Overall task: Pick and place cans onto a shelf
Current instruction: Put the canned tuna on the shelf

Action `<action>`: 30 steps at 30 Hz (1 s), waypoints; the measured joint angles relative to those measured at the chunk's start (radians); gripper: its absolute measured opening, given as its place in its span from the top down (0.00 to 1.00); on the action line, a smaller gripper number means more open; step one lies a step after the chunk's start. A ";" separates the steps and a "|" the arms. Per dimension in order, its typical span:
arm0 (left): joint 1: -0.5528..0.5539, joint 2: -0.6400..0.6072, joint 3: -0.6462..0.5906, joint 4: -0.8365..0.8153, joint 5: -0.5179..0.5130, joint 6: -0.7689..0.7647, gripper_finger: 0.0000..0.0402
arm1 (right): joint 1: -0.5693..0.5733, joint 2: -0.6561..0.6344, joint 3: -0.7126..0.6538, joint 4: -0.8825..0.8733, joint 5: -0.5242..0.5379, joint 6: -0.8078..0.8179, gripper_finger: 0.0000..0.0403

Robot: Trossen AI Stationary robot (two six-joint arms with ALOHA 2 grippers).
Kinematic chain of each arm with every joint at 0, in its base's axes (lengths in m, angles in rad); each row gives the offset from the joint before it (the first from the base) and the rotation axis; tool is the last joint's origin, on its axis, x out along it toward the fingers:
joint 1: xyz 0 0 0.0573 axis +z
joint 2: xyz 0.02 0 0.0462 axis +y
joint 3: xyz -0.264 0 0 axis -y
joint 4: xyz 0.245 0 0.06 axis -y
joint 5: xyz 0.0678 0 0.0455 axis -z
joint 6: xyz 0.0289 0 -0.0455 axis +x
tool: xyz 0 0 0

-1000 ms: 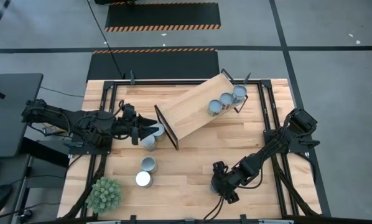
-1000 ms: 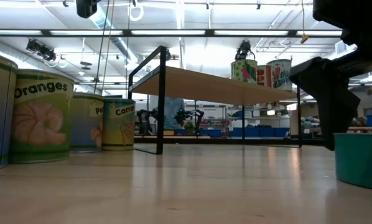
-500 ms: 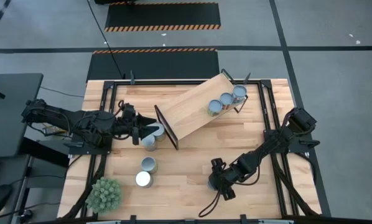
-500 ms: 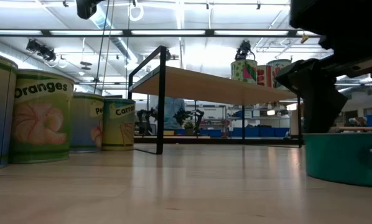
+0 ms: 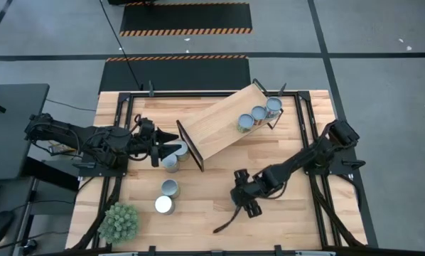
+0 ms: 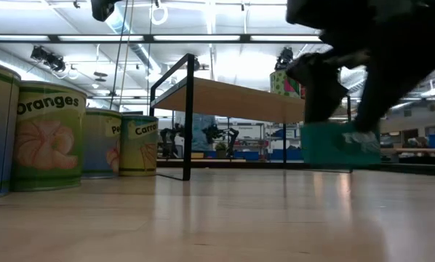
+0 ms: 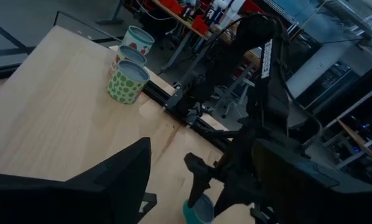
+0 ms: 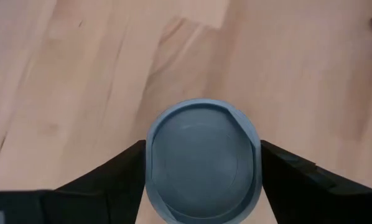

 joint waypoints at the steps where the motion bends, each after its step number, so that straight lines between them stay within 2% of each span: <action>1: 0.000 0.000 0.000 0.000 0.000 0.000 0.29 | -0.013 -0.010 0.005 -0.011 -0.002 -0.006 0.30; 10: 0.000 -0.029 0.000 0.022 0.011 0.000 0.29 | -0.134 -0.180 0.007 -0.104 0.001 -0.072 0.30; 19: 0.001 -0.031 0.000 0.039 0.002 0.003 0.29 | -0.300 -0.322 0.012 -0.127 0.032 -0.037 0.30; 24: 0.001 -0.031 0.000 0.039 -0.023 0.010 0.29 | -0.359 -0.301 0.147 -0.261 0.074 -0.124 0.30; 30: 0.012 -0.031 0.000 0.039 -0.043 0.029 0.29 | -0.428 -0.221 0.302 -0.317 0.074 -0.252 0.30</action>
